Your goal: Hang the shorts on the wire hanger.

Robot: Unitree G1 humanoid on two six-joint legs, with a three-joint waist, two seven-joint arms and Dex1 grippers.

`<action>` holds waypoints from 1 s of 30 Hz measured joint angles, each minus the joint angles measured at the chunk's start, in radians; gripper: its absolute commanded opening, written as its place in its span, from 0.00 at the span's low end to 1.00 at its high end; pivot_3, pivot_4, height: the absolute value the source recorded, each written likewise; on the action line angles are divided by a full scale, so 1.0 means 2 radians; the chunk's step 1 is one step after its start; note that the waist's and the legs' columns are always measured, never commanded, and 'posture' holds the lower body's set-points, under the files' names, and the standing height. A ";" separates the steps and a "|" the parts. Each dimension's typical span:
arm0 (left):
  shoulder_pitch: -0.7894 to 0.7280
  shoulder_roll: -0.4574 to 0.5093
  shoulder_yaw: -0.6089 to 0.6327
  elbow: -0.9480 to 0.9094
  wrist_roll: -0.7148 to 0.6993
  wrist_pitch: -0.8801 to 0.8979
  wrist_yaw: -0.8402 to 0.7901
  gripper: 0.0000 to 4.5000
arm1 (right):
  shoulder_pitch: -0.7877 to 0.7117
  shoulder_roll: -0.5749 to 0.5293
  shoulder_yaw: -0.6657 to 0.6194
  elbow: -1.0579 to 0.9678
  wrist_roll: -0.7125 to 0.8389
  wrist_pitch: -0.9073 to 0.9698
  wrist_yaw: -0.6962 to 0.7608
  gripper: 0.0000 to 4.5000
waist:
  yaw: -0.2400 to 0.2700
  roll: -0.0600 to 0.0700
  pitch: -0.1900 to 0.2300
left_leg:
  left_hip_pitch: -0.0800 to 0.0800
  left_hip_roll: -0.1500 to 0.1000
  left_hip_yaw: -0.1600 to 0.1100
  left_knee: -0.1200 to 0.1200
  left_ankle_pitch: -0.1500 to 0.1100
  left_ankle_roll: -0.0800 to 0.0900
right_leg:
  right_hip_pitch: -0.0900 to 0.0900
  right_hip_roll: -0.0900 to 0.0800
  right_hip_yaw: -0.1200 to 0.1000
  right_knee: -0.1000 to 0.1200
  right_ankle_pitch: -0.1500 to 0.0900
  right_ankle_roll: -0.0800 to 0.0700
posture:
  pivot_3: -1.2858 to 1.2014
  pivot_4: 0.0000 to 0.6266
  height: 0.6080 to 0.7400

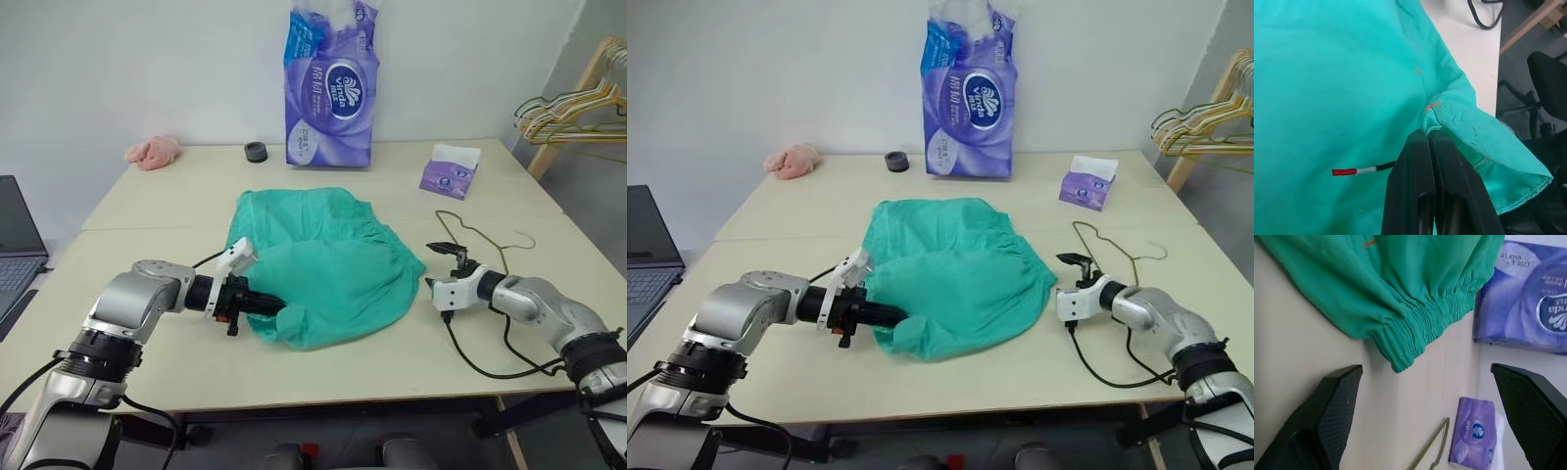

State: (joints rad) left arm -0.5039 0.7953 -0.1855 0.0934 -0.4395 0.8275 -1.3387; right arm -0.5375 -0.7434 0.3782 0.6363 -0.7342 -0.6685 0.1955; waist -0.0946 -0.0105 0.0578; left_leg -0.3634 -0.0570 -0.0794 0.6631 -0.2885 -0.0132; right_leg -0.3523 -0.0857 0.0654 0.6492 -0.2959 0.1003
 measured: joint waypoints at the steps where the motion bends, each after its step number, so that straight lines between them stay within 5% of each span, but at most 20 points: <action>1: -0.001 0.001 0.000 0.000 0.000 -0.002 -0.001 0.00 | -0.003 0.005 0.005 0.004 -0.006 -0.005 -0.013 1.00 | -0.002 0.000 0.000 | 0.000 0.000 0.000 0.000 0.000 -0.001 | 0.000 0.000 0.000 0.000 0.000 0.000 | 0.49 0.02 1.00; 9: -0.001 0.004 0.000 0.009 -0.001 -0.002 -0.002 0.00 | -0.022 0.045 0.039 0.034 -0.044 -0.024 -0.069 1.00 | -0.018 -0.006 -0.004 | 0.001 0.001 -0.001 0.000 0.001 -0.001 | 0.000 0.001 0.000 0.001 0.000 0.000 | 0.48 0.03 1.00; 13: -0.002 0.010 0.000 0.012 0.000 -0.005 -0.005 0.00 | -0.038 0.063 0.048 0.067 -0.044 -0.024 -0.078 0.79 | -0.026 -0.007 -0.005 | 0.003 0.001 -0.001 0.000 0.000 -0.001 | 0.001 0.001 0.000 0.003 0.000 -0.001 | 0.48 0.03 1.00; 23: 0.029 0.038 0.002 0.016 0.001 -0.013 -0.013 0.00 | -0.052 0.083 0.058 0.098 -0.033 -0.032 -0.073 0.01 | -0.026 -0.007 -0.005 | 0.004 0.001 -0.001 0.000 0.001 -0.001 | 0.001 0.001 0.000 0.007 -0.001 -0.003 | 0.48 0.03 1.00; 30: 0.038 0.043 0.008 0.010 0.001 -0.013 -0.013 0.00 | -0.051 0.081 0.055 0.101 -0.004 -0.030 -0.057 0.00 | -0.025 -0.007 -0.005 | 0.006 0.001 -0.001 0.000 0.001 -0.001 | 0.002 0.002 0.000 0.007 -0.001 -0.003 | 0.49 0.04 1.00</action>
State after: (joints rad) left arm -0.4286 0.8819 -0.1687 0.1125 -0.4382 0.8009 -1.3642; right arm -0.6398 -0.5814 0.4873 0.8386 -0.7421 -0.7287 0.0808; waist -0.1454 -0.0251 0.0483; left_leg -0.3521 -0.0541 -0.0818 0.6629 -0.2872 -0.0150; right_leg -0.3479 -0.0821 0.0659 0.6629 -0.2988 0.0945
